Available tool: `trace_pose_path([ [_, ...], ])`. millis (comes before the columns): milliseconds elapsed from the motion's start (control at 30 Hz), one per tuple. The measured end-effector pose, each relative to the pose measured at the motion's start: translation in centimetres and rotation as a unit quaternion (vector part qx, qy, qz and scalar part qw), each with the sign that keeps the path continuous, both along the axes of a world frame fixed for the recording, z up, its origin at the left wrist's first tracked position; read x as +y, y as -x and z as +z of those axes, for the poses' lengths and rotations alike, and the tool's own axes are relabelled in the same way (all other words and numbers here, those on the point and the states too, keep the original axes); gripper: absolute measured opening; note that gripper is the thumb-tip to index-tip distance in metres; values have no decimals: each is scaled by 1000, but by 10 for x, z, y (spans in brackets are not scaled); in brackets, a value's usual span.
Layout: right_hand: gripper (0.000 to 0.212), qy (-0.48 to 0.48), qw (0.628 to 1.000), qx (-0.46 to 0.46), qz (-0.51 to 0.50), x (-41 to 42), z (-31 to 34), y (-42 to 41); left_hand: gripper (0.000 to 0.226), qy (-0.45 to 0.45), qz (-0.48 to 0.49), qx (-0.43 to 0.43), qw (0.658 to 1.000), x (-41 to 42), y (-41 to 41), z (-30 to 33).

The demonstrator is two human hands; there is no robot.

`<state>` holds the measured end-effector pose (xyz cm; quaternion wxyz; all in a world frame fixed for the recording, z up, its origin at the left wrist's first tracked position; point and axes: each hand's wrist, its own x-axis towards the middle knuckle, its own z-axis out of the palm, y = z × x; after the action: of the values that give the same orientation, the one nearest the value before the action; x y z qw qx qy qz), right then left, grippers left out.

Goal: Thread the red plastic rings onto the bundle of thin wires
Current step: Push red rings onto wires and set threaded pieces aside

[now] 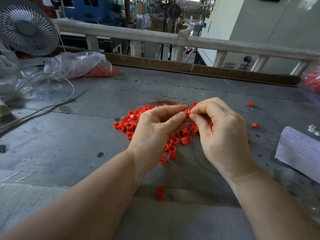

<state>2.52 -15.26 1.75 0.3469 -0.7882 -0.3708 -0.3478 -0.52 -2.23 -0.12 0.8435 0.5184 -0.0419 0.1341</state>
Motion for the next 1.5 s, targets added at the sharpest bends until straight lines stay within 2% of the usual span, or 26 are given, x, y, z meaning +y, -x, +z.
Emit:
trace_pose_path([
  [133,6,10,1000,2,-6,0,1,0,16,-13,20,1,1000,-1,1,1],
  [467,5,23,1000,11,-1,0,3,0,17,-120,63,-13,991,0,5,9],
  [667,5,11,1000,13,0,1,3,2,16,-123,65,-9,990,0,5,9],
  [967,6,-22,1000,8,-3,5,0,5,15,-19,14,22,999,0,3,8],
  [1033,6,-31,999,19,2,5,0,5,20,22,-5,30,999,-1,2,8],
  [1133,6,-35,999,31,7,5,0,4,14,72,-25,53,996,-2,1,7],
  [1500,6,-67,995,76,7,5,-3,0,13,96,-20,76,992,-3,1,8],
])
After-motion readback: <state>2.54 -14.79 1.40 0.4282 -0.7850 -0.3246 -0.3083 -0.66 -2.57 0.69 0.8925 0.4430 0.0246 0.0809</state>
